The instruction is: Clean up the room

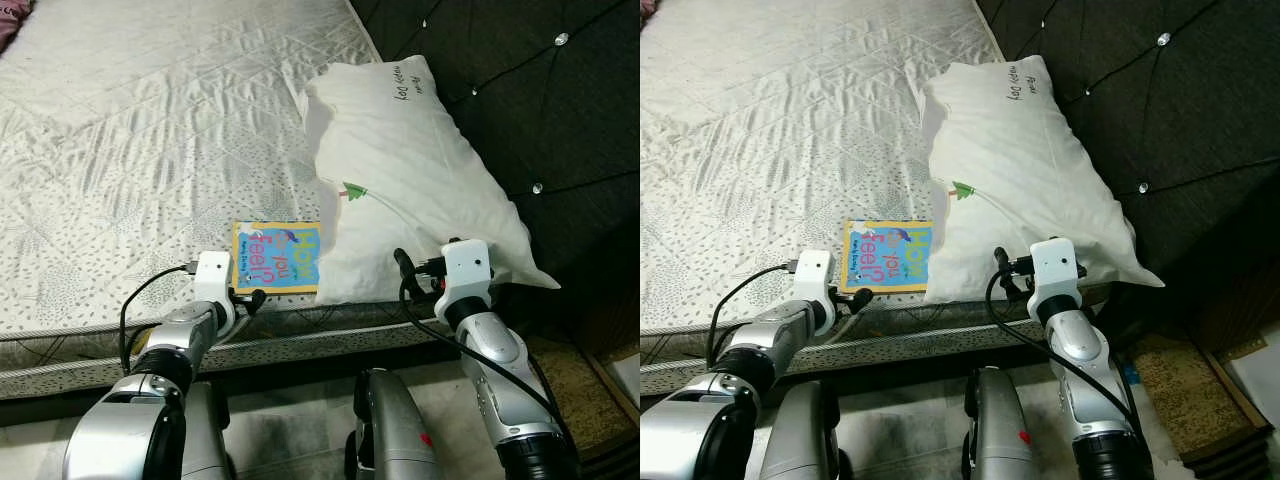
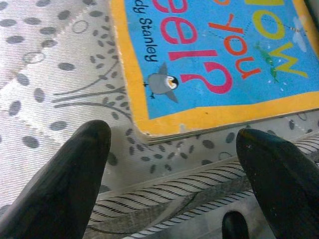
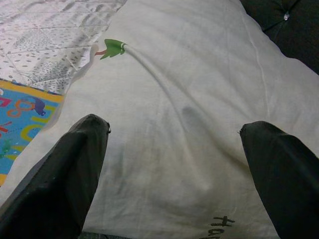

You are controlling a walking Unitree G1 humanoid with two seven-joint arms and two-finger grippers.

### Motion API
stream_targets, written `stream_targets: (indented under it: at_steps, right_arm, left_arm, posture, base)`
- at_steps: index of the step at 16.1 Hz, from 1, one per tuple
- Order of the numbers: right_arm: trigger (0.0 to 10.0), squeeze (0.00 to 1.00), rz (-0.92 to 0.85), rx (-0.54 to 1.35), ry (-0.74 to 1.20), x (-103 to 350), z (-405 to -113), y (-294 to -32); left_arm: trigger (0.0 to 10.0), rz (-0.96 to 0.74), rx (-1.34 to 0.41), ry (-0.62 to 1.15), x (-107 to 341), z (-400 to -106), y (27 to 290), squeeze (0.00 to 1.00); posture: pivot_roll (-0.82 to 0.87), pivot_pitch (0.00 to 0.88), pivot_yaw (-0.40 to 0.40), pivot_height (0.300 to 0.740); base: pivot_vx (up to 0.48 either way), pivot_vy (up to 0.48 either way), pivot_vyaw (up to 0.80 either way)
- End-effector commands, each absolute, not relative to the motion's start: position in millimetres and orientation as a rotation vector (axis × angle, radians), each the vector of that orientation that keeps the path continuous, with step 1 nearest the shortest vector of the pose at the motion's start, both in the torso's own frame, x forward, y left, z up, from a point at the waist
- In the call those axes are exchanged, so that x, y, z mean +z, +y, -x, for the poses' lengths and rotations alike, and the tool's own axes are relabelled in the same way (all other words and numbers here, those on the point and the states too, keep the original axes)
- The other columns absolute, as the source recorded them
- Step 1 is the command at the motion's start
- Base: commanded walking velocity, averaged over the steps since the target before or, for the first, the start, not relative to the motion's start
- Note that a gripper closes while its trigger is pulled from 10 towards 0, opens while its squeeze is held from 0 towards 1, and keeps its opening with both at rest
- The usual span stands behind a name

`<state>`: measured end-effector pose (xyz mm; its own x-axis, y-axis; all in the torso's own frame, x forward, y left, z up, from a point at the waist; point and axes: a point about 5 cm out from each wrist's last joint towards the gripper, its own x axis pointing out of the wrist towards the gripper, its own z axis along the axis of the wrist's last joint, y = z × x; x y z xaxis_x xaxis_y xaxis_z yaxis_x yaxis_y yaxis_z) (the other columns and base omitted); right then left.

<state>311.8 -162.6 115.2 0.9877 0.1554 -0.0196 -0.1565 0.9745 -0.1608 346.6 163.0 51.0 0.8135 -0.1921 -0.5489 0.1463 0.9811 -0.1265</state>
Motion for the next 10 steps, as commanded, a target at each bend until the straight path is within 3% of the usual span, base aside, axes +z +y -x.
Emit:
stream_targets:
  at_steps: [1, 10]
  right_arm:
    - [10.0, 0.00, 0.160, 0.146, 0.007, 115.8, -309.8, -166.3]
    - [10.0, 0.00, 0.154, 0.149, 0.006, 115.5, -312.0, -164.5]
  left_arm:
    - [10.0, 0.083, -0.204, 0.585, 51.2, -346.7, 157.0, 0.00]
    - [10.0, 0.082, -0.369, 0.579, 47.4, -337.2, 114.2, 0.00]
  posture:
    - [-0.09, 0.155, -0.061, 0.575]
    - [-0.08, 0.149, -0.057, 0.575]
  base:
    - [0.000, 0.000, 0.00]
    - [0.000, 0.000, 0.00]
